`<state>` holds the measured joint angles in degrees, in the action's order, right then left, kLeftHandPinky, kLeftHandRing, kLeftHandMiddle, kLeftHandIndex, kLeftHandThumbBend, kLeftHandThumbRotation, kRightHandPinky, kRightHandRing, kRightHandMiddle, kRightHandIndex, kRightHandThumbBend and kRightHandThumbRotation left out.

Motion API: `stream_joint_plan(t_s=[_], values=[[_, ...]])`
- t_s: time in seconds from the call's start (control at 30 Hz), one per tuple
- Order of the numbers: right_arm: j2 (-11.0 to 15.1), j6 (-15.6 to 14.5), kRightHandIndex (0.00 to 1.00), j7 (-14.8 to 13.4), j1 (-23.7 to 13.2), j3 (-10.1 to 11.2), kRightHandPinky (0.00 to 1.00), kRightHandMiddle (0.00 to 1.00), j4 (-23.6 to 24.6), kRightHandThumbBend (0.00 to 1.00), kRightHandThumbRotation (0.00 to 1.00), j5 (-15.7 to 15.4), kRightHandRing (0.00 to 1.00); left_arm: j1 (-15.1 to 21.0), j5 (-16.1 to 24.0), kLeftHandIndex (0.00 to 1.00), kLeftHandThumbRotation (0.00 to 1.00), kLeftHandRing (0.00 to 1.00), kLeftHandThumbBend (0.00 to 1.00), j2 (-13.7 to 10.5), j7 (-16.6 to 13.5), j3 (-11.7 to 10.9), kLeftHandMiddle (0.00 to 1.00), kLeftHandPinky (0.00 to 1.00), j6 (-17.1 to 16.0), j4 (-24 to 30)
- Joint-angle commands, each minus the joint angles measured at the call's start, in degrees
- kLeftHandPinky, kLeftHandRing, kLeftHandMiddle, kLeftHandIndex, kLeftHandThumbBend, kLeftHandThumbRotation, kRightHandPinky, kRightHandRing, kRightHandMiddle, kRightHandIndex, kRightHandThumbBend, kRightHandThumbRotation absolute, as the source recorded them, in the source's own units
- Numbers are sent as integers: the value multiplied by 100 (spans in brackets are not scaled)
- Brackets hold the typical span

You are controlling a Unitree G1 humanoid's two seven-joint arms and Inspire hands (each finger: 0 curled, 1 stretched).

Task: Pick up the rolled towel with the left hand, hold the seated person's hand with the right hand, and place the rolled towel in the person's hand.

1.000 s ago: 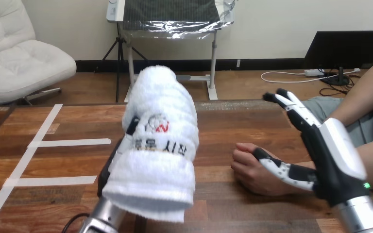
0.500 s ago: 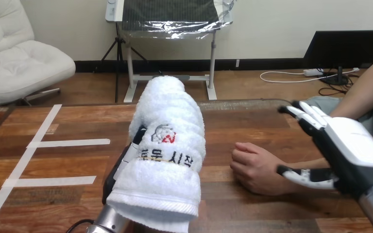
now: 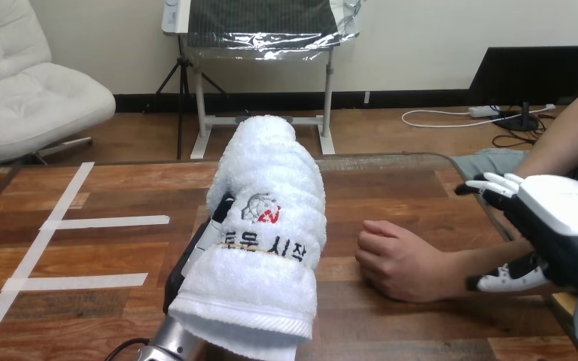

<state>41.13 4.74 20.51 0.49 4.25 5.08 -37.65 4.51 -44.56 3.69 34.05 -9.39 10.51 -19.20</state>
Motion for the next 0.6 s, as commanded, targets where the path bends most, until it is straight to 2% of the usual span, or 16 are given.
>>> stream_joint_plan(t_s=[0.0,0.17,0.57], values=[[254,-306,86,424,-582,-177,87,92,373,82,11,-136,94,209,-144,49,0,30,58,486,75,35,39,22,-95,437],[363,-518,86,842,-764,-357,87,92,401,82,9,-329,94,210,-153,49,0,30,58,488,112,35,39,21,-105,438],[484,-711,85,1511,-1138,-659,84,90,338,83,4,-447,91,202,-152,49,0,30,59,497,78,27,39,21,-113,469]])
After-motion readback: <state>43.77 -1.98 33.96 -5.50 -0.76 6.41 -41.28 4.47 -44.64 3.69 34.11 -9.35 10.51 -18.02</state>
